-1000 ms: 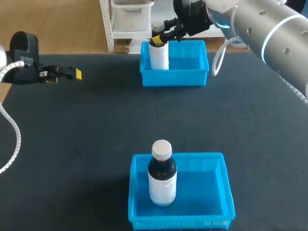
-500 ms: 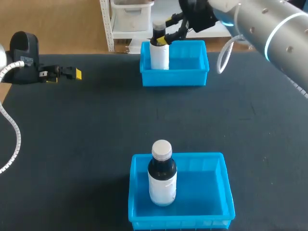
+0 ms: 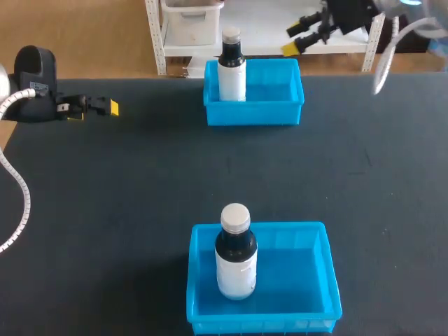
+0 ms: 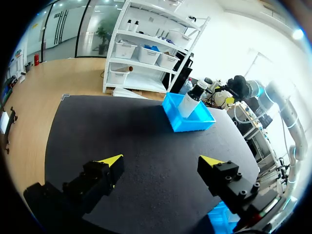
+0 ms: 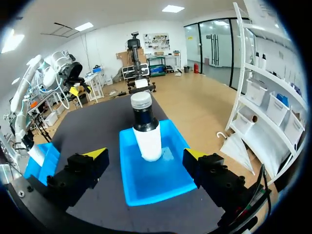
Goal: Pick up the bottle, and place it in the far bin if it is heavy, or in the near bin if it is light.
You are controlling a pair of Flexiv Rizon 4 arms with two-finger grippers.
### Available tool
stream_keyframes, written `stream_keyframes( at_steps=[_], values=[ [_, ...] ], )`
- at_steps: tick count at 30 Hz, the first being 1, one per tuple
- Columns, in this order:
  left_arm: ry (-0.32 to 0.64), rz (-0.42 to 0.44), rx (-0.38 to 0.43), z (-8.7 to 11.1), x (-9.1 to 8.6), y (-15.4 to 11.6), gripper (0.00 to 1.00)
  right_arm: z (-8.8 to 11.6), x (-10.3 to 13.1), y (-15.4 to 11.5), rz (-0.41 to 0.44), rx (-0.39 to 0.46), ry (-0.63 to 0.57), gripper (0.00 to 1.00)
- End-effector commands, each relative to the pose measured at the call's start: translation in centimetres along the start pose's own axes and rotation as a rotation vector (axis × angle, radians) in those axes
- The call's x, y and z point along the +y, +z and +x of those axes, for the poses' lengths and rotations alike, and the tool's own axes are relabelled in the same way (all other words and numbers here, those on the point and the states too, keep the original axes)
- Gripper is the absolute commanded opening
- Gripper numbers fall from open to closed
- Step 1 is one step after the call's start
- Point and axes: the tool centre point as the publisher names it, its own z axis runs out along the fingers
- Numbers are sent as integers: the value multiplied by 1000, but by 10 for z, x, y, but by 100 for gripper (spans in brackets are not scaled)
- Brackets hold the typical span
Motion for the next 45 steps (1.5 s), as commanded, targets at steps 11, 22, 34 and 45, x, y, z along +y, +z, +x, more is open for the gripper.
stream_keyframes(
  at_steps=[11, 22, 34, 45],
  values=[
    [0, 0, 0, 0, 0, 0, 100, 28, 115, -86, 437, -17, 58, 100],
    [0, 0, 0, 0, 0, 0, 100, 37, 169, -88, 596, 53, 42, 100],
    [0, 0, 0, 0, 0, 0, 100, 47, 190, -76, 646, 118, 13, 100],
    [0, 0, 0, 0, 0, 0, 100, 49, 191, -75, 622, 139, 6, 100]
  ],
)
